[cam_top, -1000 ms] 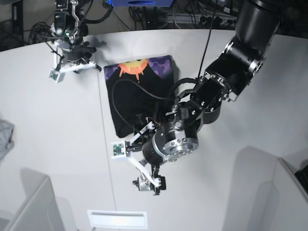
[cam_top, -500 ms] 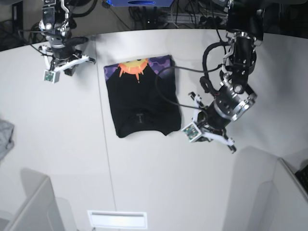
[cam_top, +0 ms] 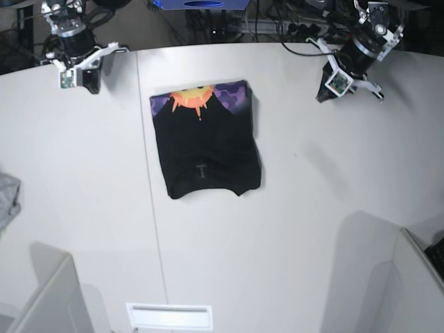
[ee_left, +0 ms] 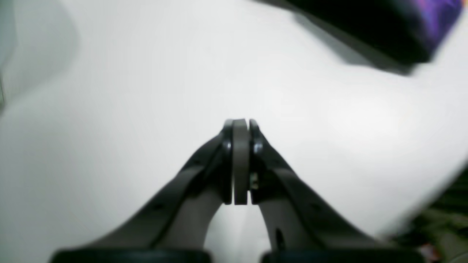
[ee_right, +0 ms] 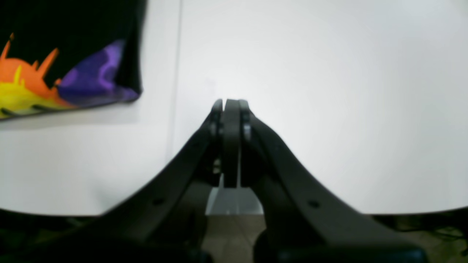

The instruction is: Fold the T-shirt properly

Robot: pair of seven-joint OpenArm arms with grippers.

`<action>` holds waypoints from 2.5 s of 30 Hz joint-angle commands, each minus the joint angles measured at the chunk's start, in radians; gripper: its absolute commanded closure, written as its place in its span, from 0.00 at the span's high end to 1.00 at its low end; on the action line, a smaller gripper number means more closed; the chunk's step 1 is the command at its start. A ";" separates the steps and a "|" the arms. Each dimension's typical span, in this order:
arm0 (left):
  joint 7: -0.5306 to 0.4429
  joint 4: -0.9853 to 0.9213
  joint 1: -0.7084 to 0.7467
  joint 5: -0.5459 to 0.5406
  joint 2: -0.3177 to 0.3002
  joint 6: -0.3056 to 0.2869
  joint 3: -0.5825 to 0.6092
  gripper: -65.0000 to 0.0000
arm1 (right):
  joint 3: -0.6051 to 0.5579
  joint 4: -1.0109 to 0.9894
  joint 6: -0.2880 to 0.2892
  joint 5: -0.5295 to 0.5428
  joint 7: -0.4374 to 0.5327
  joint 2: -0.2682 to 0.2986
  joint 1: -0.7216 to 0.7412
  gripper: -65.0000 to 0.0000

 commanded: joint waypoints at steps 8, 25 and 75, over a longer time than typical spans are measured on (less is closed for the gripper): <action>-0.068 -0.032 0.207 -0.193 0.018 0.005 -0.177 0.00 | 0.005 0.011 0.007 -0.001 0.219 0.131 -0.243 0.00; -0.066 -0.222 0.482 -0.058 0.089 0.005 -0.271 0.00 | -0.006 -0.035 0.007 0.000 -0.204 0.180 -0.475 0.00; -0.635 -1.905 -0.508 0.653 0.030 0.330 -0.101 0.00 | -0.687 -1.907 0.004 0.008 0.537 -0.243 0.571 0.00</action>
